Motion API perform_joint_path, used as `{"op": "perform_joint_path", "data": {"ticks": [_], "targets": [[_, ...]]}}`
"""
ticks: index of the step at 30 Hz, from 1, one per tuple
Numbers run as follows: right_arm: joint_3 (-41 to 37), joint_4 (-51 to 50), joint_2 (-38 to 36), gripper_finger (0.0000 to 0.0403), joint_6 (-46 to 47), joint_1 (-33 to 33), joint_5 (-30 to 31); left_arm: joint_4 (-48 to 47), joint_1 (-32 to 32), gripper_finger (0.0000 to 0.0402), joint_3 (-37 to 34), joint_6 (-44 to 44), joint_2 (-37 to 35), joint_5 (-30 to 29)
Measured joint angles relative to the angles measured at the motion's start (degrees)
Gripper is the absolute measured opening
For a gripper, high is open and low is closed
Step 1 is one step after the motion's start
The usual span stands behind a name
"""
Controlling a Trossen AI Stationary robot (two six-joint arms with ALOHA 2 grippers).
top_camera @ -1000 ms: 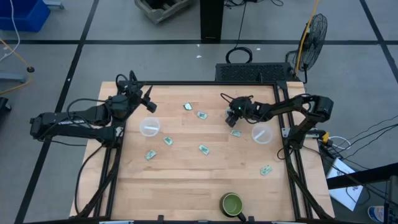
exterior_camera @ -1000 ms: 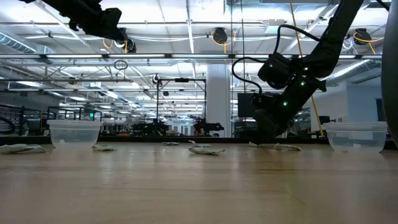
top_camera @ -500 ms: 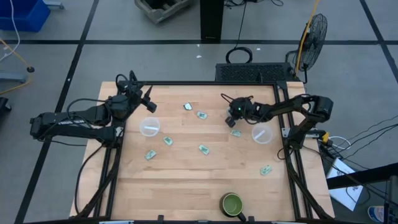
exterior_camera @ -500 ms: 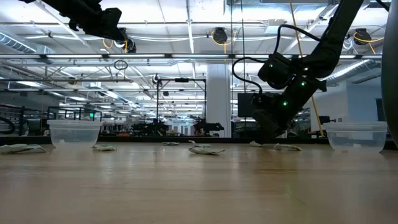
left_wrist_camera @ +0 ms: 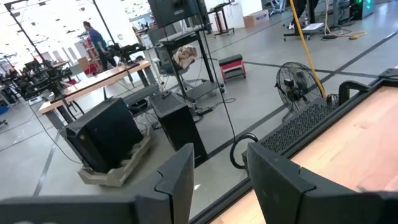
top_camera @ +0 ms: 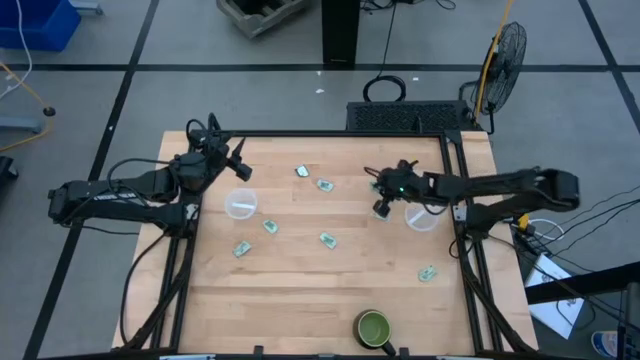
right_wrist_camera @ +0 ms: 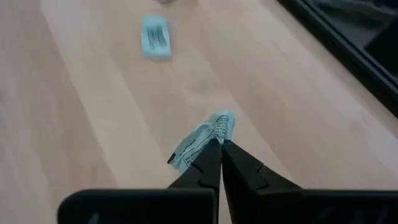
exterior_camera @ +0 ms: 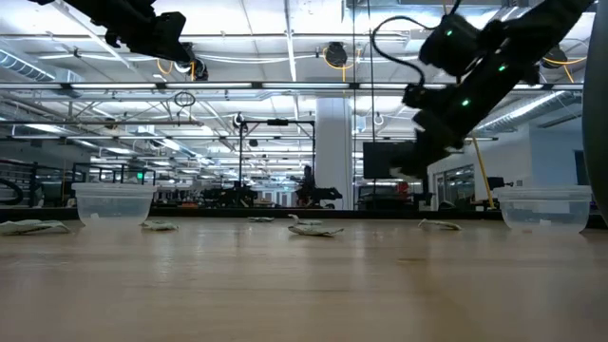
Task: Pick and place Stevia / Truvia into bins
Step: Put the stevia packet into the right transparent container
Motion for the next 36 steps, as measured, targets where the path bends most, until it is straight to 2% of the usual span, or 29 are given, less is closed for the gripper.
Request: {"op": "perform_joint_path", "data": {"ticks": [3,10,16,19,25,29,36], "targets": [[0.00,-10.44,-6.45,0.0001,4.43,2.84,2.35,-0.02,0.00,0.0157,0.00,0.00,0.00,0.00],[0.02,-31.74,-18.26,0.0000,19.87,11.40,1.81,-1.07,0.00,0.0157,0.00,-0.74,0.00,0.01],[0.02,-44.44,-22.89,0.0000,31.77,17.45,-4.19,-2.93,0.00,0.0157,0.00,-2.82,0.00,0.03],[0.02,-47.46,-22.94,0.0000,36.00,19.10,-4.07,-3.47,0.00,0.0157,0.00,-3.72,0.00,0.04],[-2.84,-48.00,-20.11,0.0000,37.94,19.93,-3.85,-4.28,0.00,0.0157,0.00,-4.28,-0.02,0.04],[-4.15,-47.39,-18.20,0.0001,39.24,19.93,0.81,-4.28,0.00,0.0157,0.00,-4.28,-0.02,0.04],[-4.15,-46.75,-17.45,0.0044,38.95,19.86,0.56,-4.28,0.00,0.0157,0.00,-4.33,0.00,0.37]]}}
